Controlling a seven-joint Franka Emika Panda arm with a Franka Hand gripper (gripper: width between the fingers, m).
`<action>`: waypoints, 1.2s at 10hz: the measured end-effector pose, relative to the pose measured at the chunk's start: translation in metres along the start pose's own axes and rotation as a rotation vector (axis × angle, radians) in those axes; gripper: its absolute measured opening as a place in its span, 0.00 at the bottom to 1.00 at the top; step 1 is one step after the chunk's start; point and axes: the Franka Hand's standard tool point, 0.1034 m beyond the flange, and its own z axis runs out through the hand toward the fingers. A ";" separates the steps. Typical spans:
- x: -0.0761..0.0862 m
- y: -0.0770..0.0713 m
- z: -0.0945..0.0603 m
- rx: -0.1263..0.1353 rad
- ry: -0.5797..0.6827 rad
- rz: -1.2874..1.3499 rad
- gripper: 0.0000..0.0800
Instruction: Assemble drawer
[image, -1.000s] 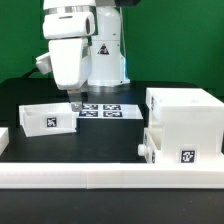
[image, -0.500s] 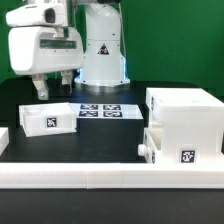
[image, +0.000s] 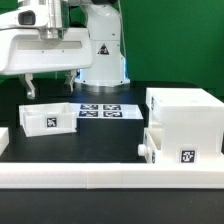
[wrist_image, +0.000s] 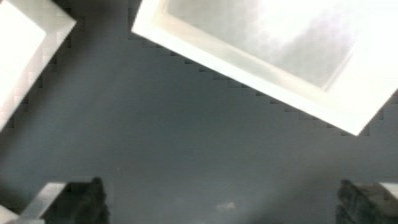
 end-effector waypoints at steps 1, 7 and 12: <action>0.000 0.000 0.000 0.000 0.000 0.079 0.81; -0.033 -0.065 0.029 0.088 -0.075 0.413 0.81; -0.035 -0.067 0.031 0.087 -0.075 0.410 0.81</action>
Offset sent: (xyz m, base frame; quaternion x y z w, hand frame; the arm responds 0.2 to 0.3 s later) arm -0.0436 0.0077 -0.0118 -0.0051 -0.0349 0.2389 0.9704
